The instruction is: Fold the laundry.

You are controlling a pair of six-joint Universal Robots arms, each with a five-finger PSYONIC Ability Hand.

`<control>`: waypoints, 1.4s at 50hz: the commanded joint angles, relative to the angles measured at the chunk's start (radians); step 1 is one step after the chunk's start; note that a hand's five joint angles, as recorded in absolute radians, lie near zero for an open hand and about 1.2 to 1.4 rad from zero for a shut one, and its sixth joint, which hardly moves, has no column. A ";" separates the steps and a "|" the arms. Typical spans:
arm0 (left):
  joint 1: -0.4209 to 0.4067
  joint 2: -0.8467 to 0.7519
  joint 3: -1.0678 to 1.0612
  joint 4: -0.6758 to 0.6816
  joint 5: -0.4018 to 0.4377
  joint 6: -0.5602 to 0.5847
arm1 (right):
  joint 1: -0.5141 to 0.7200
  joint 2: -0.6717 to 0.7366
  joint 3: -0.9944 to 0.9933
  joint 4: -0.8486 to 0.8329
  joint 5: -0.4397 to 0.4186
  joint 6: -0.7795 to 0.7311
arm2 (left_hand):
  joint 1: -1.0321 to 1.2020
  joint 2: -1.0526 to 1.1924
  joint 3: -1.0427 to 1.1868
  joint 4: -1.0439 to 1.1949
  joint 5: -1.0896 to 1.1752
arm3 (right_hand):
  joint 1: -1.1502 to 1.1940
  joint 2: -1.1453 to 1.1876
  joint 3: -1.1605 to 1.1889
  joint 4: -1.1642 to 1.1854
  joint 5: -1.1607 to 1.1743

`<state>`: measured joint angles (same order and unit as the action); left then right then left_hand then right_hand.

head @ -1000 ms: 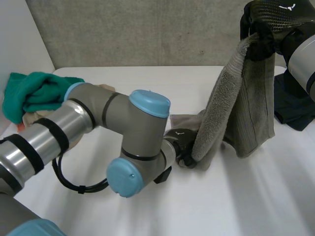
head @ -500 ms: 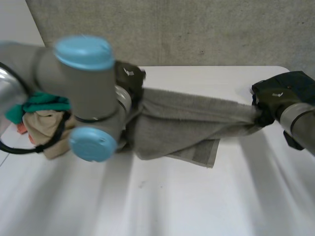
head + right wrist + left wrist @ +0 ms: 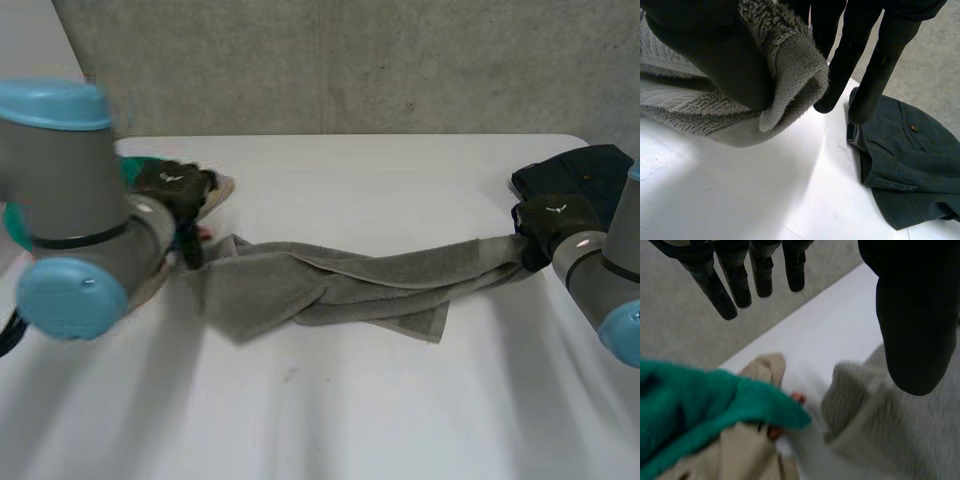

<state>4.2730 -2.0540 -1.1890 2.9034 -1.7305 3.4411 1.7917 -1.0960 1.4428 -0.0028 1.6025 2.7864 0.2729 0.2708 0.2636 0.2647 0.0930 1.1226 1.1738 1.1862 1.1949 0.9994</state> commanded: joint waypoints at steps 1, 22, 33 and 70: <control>0.161 -0.015 -0.089 0.056 0.176 0.021 | 0.025 -0.001 0.004 0.014 -0.001 -0.007 | 0.327 0.329 0.336 0.335 0.332 | 0.274 0.222 0.210 0.201 0.222; 0.208 -0.152 0.002 -0.084 0.318 -0.025 | 0.000 -0.025 0.016 0.040 -0.001 -0.008 | 0.401 0.404 0.411 0.410 0.407 | 0.274 0.222 0.210 0.201 0.222; 0.226 -0.029 -0.106 -0.049 0.344 -0.049 | -0.009 -0.024 0.016 0.038 -0.001 -0.019 | 0.404 0.407 0.414 0.413 0.410 | 0.274 0.222 0.210 0.201 0.222; 0.209 0.389 -0.109 -0.116 0.241 0.016 | -0.146 -0.369 -0.151 0.463 -0.173 -0.159 | 1.123 1.125 1.133 1.132 1.129 | 0.274 0.222 0.210 0.201 0.222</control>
<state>4.4576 -1.9502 -1.3026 2.8760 -1.4812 3.4293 1.7092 -1.3071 1.3994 0.2489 1.5251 2.7006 1.1606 1.1868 1.1778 1.1913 0.9788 1.1227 1.1739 1.1874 1.1949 0.9994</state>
